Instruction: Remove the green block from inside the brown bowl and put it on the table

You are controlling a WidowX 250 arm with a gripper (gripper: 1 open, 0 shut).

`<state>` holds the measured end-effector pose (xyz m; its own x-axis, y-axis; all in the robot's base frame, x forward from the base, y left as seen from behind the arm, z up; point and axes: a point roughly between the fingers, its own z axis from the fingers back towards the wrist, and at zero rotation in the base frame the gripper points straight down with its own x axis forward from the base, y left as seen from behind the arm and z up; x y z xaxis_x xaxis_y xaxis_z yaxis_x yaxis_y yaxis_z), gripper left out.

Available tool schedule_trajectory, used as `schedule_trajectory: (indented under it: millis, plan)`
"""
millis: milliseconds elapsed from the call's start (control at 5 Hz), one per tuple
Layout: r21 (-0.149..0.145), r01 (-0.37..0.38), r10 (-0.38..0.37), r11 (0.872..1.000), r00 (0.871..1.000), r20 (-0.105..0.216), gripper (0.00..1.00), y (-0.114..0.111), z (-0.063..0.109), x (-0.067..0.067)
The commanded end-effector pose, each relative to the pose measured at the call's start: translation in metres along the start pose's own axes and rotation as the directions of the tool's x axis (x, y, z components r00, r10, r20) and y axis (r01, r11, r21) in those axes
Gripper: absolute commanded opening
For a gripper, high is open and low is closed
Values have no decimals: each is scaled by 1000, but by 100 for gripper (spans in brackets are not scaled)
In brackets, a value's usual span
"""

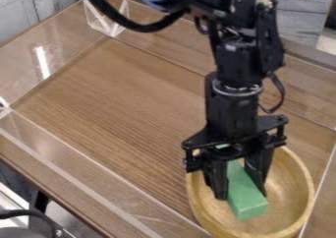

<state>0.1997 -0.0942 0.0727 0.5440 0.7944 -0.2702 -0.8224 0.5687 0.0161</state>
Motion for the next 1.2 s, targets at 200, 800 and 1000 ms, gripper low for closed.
schedule_trajectory:
  millis: [200,800,1000]
  plan:
    - [-99,-21,22,995,1000,11,0,-4,26,8]
    - [-138,-86,85,987,996,-11,0,-1,39,23]
    - [-156,-113,112,981,994,-14,0,1,47,31]
